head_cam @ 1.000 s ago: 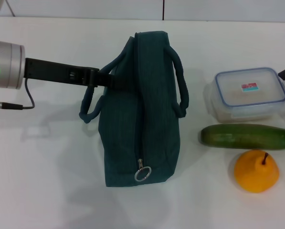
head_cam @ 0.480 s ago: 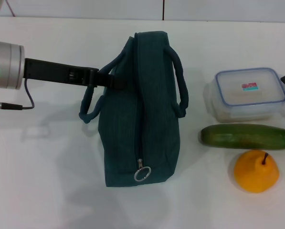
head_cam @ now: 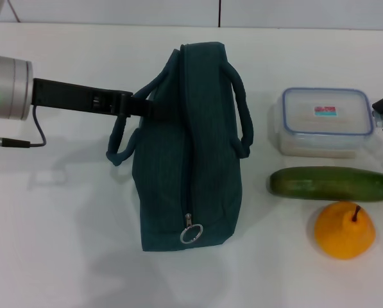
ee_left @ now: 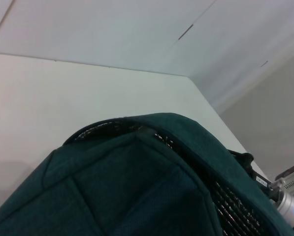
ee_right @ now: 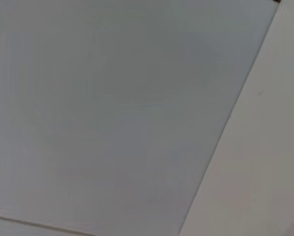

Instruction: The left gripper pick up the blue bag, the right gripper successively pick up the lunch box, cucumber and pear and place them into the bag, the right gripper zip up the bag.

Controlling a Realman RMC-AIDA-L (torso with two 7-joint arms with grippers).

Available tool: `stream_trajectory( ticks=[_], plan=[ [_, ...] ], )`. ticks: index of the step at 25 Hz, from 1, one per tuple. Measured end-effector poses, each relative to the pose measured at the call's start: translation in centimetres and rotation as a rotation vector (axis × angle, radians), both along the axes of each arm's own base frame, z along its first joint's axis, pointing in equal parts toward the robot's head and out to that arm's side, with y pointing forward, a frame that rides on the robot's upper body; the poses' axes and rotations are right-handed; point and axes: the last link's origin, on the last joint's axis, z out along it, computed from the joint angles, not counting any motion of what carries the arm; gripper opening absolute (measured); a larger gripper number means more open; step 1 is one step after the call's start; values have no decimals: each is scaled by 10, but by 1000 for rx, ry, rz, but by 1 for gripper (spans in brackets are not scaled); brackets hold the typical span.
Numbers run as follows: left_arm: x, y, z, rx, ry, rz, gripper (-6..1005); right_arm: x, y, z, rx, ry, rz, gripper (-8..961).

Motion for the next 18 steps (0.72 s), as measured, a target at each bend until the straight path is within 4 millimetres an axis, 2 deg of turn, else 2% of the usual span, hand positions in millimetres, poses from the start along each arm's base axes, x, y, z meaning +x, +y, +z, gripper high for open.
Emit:
stream_trajectory(
  ticks=[4, 18],
  plan=[
    [0, 0, 0, 2, 0, 2, 59, 0, -2, 3, 14, 32, 2, 107],
    [1, 1, 1, 6, -2, -3, 59, 3, -7, 0, 13, 248, -118, 97]
  ],
)
